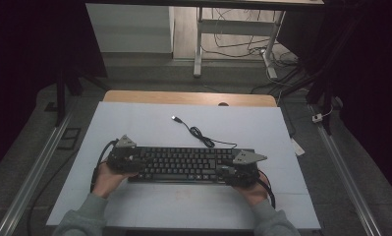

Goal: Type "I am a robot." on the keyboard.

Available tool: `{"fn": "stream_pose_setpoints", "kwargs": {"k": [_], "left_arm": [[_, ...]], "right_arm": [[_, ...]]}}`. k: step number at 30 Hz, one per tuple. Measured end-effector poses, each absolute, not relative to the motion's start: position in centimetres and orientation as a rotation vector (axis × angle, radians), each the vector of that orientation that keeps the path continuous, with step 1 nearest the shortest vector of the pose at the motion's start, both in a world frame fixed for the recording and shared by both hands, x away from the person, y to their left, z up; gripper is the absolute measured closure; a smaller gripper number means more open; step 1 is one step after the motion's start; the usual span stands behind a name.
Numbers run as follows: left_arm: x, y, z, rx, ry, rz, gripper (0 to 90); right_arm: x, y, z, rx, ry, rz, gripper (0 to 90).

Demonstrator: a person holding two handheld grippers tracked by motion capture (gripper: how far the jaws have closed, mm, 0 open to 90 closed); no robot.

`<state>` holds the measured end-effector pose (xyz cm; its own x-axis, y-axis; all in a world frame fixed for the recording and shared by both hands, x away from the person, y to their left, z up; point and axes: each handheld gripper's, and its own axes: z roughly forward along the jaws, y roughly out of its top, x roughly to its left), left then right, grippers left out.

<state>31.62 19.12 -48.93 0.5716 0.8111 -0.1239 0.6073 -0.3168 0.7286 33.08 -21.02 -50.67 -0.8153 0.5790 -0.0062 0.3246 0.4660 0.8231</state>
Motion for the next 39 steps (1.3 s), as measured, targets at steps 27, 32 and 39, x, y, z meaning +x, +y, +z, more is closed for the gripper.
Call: {"fn": "stream_pose_setpoints", "kwargs": {"k": [27,32,39], "left_arm": [[31.9,19.2,-50.7,2.210,1.070,0.328,88.9],[32.1,19.0,-51.0,2.219,1.075,0.329,88.9],[32.2,19.0,-51.3,2.232,1.088,0.329,88.9]], "right_arm": [[33.1,-20.8,-50.9,0.753,2.449,1.234,47.2],[33.1,-20.8,-50.9,0.752,2.450,1.231,47.2],[33.1,-20.8,-50.9,0.749,2.454,1.224,47.1]]}}
